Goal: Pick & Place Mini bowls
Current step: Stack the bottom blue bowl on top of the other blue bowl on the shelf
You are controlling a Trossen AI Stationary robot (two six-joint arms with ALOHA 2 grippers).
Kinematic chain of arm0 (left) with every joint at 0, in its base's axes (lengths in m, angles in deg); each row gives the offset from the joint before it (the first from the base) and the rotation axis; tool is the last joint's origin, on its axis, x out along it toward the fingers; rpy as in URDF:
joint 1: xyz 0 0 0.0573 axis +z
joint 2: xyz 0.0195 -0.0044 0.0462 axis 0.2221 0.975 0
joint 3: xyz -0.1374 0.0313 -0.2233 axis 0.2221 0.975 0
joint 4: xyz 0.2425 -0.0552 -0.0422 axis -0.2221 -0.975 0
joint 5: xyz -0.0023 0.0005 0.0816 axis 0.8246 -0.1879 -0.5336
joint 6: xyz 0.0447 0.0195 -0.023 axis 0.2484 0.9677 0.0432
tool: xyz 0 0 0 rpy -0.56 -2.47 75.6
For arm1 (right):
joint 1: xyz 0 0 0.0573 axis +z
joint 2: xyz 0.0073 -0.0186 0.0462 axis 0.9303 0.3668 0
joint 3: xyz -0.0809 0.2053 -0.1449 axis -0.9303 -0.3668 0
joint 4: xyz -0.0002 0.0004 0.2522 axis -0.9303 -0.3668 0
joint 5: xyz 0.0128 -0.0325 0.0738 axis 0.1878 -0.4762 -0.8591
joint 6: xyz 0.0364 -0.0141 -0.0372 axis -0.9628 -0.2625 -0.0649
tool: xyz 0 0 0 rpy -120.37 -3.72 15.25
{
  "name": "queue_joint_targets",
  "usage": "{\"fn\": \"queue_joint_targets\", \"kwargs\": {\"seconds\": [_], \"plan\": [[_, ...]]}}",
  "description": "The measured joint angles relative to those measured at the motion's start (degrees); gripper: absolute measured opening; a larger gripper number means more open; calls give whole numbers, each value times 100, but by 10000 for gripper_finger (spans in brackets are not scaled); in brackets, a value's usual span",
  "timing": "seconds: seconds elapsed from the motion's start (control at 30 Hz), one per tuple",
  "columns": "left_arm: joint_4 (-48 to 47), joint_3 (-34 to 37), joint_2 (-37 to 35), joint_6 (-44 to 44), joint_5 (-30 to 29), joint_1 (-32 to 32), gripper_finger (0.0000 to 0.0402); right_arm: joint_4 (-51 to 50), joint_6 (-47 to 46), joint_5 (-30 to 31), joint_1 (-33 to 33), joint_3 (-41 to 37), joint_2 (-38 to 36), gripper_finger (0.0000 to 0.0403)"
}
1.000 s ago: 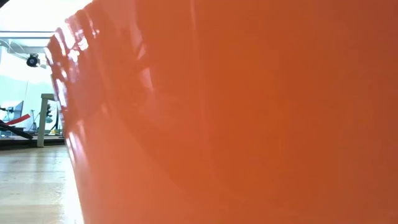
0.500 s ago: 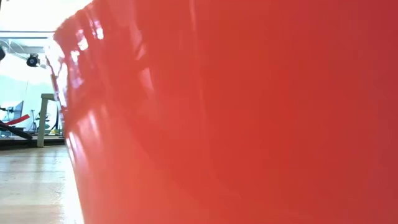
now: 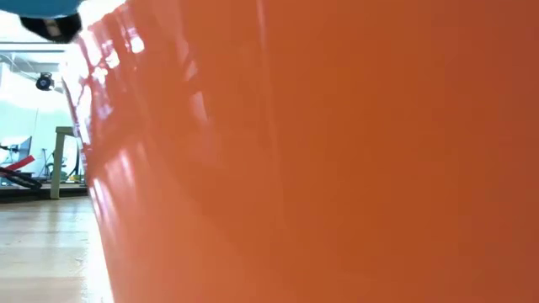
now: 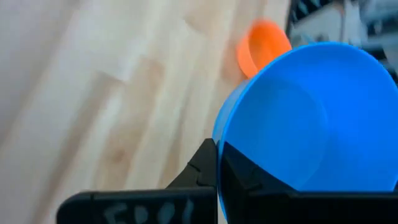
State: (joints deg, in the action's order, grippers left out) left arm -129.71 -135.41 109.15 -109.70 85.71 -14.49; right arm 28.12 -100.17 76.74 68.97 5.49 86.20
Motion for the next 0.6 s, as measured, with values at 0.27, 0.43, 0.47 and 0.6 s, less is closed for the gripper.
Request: {"fn": "queue_joint_targets", "kwargs": {"seconds": [0.27, 0.43, 0.47, 0.6], "plan": [[-1053, -1129, 24, 130, -28, 1652, 0, 0, 7, 0, 0, -1, 0, 8], [-1184, -1779, 111, 455, -26, 2824, 0, 2, 0, 0, 0, 0, 0, 8], [-1191, -1908, 139, 521, -26, 3056, 0, 7, -8, 0, -1, -2, 0, 8], [-1208, -2388, 325, 900, -11, 4037, 0, 31, -10, 0, 1, 0, 0, 8]]}}
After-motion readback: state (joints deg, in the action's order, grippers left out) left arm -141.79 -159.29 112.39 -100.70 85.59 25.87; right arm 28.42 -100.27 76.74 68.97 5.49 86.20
